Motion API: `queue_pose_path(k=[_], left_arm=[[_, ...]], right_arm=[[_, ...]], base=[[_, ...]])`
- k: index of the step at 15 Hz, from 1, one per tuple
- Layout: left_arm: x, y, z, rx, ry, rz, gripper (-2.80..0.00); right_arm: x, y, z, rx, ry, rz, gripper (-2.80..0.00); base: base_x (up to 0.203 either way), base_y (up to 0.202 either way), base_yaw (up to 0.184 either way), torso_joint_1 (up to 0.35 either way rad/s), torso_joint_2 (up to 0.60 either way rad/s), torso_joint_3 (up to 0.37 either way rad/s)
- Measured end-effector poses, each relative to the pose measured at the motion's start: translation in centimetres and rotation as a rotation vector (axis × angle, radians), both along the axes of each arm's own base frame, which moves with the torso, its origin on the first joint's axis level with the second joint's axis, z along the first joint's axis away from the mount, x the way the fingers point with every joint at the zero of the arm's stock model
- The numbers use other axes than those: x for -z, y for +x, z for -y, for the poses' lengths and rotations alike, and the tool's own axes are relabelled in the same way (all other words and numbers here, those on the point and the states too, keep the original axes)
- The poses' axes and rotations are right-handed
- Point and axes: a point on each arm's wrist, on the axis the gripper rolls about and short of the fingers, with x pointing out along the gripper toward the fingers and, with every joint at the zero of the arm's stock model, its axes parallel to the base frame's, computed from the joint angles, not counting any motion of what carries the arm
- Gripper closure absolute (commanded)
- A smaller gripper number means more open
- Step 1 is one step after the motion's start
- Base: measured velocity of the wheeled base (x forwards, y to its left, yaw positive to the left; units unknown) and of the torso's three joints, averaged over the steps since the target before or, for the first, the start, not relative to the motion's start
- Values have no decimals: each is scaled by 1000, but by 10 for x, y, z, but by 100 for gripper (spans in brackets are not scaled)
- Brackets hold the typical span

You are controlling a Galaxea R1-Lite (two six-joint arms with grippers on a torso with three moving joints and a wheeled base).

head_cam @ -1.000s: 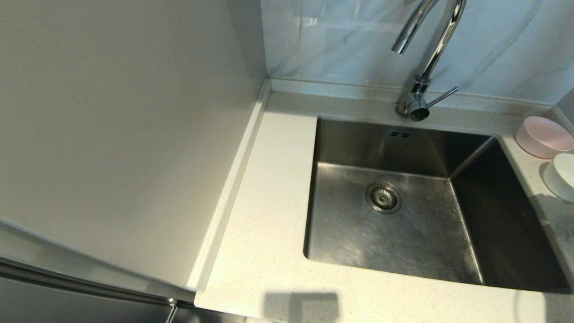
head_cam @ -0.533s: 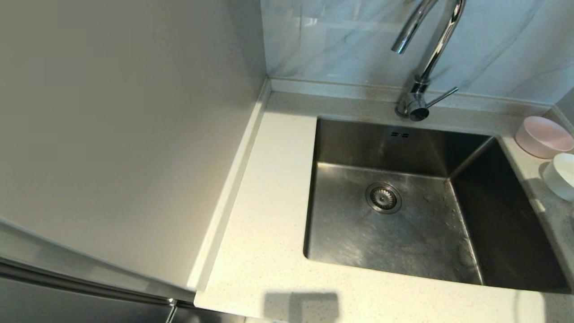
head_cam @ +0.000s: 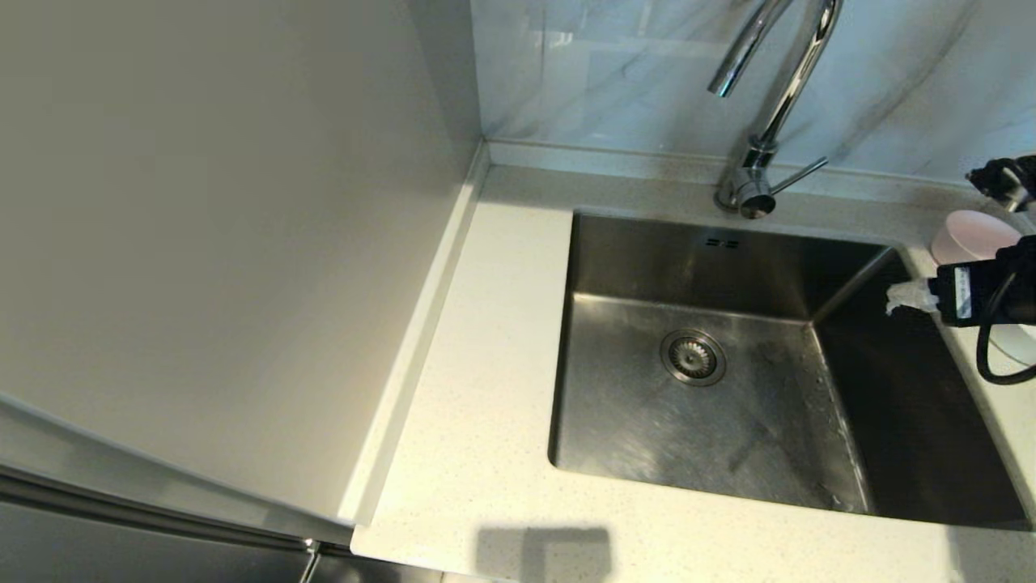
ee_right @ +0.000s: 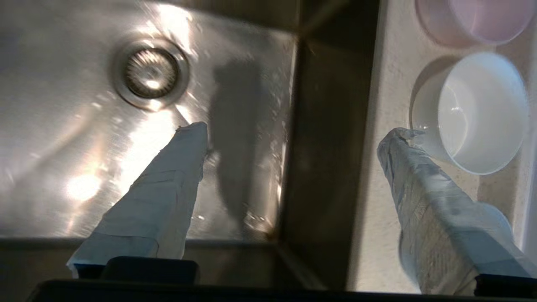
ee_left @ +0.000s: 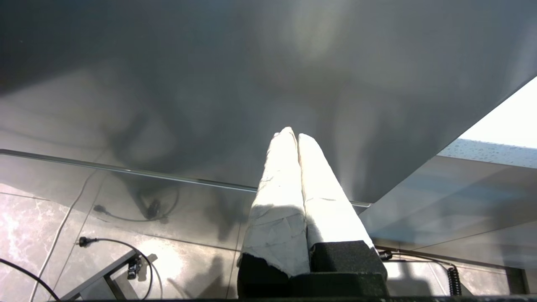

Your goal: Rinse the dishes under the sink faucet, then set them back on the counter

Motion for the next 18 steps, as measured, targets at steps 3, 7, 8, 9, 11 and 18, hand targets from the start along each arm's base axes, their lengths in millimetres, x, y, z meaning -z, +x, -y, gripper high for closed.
queue_pose_path(k=[3, 7, 8, 9, 11, 18], left_arm=[[0, 0, 0, 0, 0, 0, 0], [0, 0, 0, 0, 0, 0, 0], [0, 0, 0, 1, -1, 0, 0], [0, 0, 0, 0, 0, 0, 0], [0, 0, 0, 0, 0, 0, 0], [0, 0, 0, 0, -1, 0, 0]], right_arm=[[-1, -51, -29, 18, -24, 122, -280], [23, -129, -14, -100, -22, 281, -280], [26, -149, -9, -135, -9, 338, -280], [29, -170, -5, -177, 1, 392, -280], [35, -208, -4, -260, 13, 488, -280], [124, -270, -5, -295, 24, 623, -280]], base=[[0, 0, 0, 0, 0, 0], [0, 0, 0, 0, 0, 0], [0, 0, 0, 0, 0, 0], [0, 0, 0, 0, 0, 0], [0, 0, 0, 0, 0, 0], [0, 0, 0, 0, 0, 0]])
